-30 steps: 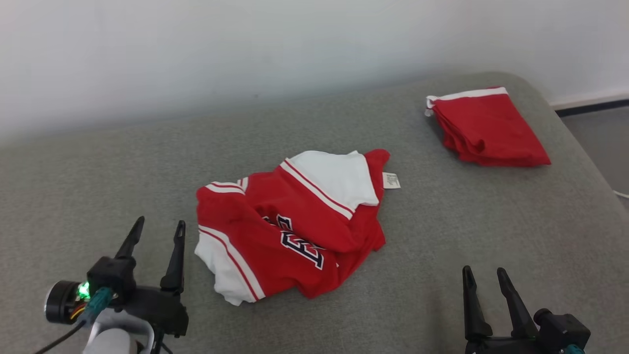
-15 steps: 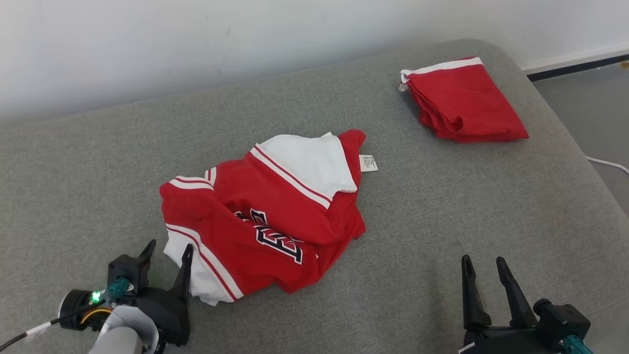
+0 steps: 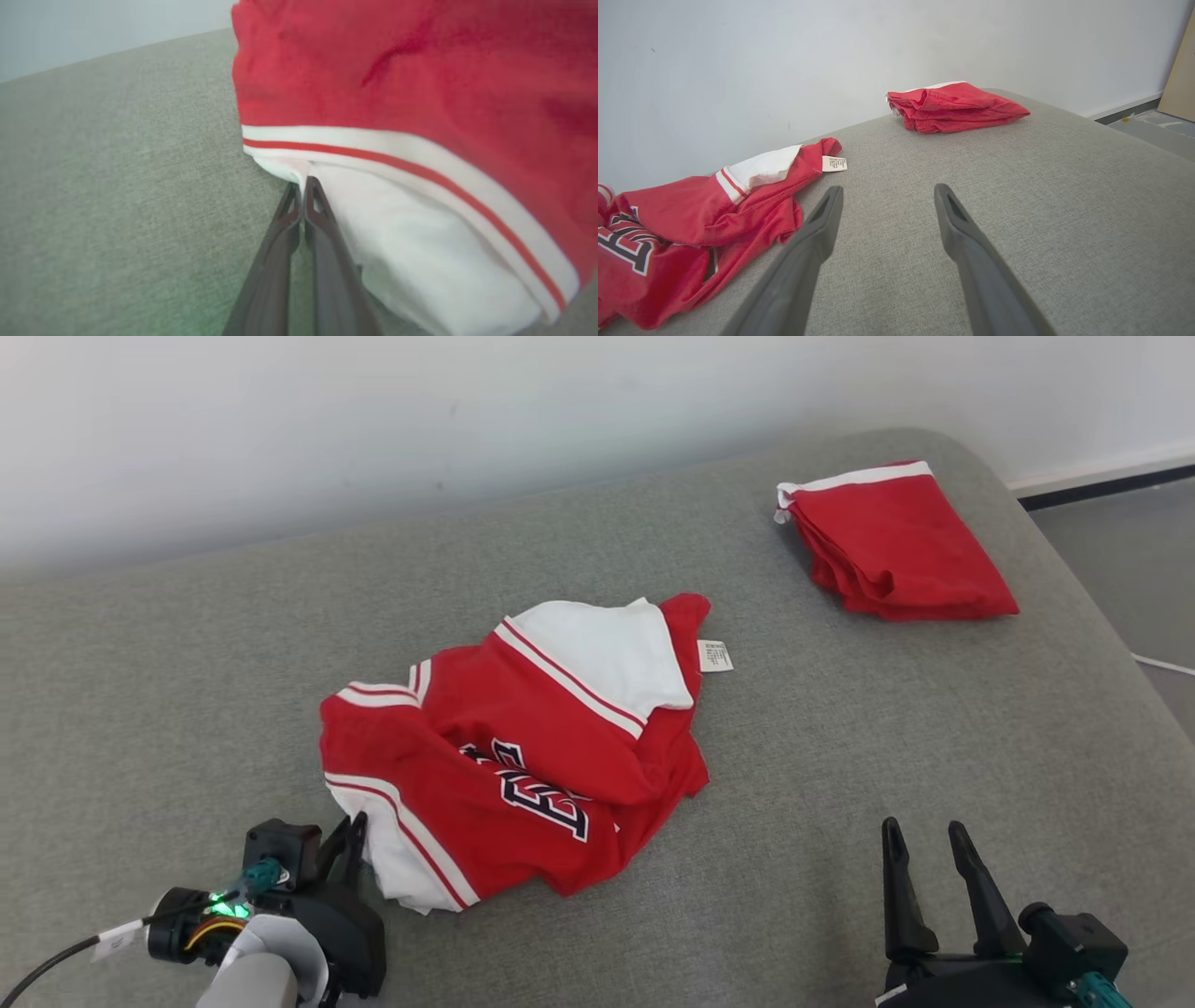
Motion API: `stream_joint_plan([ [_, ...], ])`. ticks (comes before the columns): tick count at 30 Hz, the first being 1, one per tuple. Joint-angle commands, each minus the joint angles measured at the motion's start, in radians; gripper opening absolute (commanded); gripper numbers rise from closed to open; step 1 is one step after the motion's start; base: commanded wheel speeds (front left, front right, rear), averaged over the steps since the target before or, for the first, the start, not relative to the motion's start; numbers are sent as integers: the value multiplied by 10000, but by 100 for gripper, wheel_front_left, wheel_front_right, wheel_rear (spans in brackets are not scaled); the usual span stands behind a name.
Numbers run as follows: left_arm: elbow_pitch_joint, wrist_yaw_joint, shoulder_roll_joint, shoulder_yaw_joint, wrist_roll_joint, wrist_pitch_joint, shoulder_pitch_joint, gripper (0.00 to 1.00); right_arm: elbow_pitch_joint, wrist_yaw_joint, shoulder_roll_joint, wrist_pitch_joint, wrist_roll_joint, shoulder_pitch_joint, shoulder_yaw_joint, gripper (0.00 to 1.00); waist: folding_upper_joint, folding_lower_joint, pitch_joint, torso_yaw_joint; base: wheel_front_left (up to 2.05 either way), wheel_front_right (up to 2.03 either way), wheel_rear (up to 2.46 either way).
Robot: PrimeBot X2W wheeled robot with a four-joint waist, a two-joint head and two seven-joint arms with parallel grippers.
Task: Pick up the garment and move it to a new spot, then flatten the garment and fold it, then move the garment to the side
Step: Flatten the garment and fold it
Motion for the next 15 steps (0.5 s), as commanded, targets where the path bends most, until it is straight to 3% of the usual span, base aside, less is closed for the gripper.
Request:
stream_joint_plan([
  [1, -66, 19, 53, 73, -119, -85, -42, 0, -32, -26, 23, -43, -58, 125, -45, 100, -1, 0, -181, 199, 0, 0, 0],
  [5, -1024, 203, -4, 484, -244, -147, 321, 0, -68, -26, 21, -43, -7, 346, -178, 100, -1, 0, -475, 699, 0, 0, 0],
  [15, -4408, 1006, 55, 946, -40, -132, 3276, 0, -18, -26, 23, -43, 253, 722, -134, 100, -1, 0, -1021, 2353, 0, 0, 0],
])
